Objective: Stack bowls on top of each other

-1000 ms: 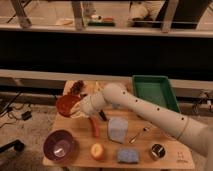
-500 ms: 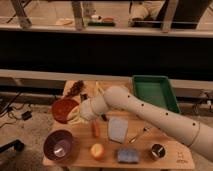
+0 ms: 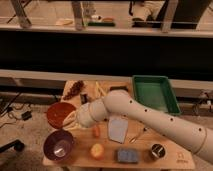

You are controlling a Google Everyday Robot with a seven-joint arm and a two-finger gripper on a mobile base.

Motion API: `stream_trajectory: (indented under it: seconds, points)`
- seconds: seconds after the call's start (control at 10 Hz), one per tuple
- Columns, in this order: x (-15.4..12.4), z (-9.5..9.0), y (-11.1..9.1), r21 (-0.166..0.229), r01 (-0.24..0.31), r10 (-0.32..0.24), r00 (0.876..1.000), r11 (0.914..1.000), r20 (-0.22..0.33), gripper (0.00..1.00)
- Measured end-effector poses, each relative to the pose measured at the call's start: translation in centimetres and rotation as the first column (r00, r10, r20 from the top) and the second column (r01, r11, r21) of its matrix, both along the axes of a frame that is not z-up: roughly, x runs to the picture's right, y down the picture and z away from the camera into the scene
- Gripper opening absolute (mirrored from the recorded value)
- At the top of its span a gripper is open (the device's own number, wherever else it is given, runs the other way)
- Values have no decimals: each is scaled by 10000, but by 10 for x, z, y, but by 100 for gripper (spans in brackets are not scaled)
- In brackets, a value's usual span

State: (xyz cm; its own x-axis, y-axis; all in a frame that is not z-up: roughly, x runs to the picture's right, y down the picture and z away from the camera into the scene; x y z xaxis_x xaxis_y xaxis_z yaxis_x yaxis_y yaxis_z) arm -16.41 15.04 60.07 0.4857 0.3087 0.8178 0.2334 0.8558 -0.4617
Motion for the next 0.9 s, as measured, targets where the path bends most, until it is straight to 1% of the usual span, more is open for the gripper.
stream_trajectory:
  seconds: [0.5,0.8,0.9]
  points:
    - [-4,-15,18,-226,216,-212,9996,9995,181,14]
    - [-12,-37,34,-348,298,-287,9990,9989,328,14]
    - [-13,-38,34,-353,298,-287,9990,9989,335,14]
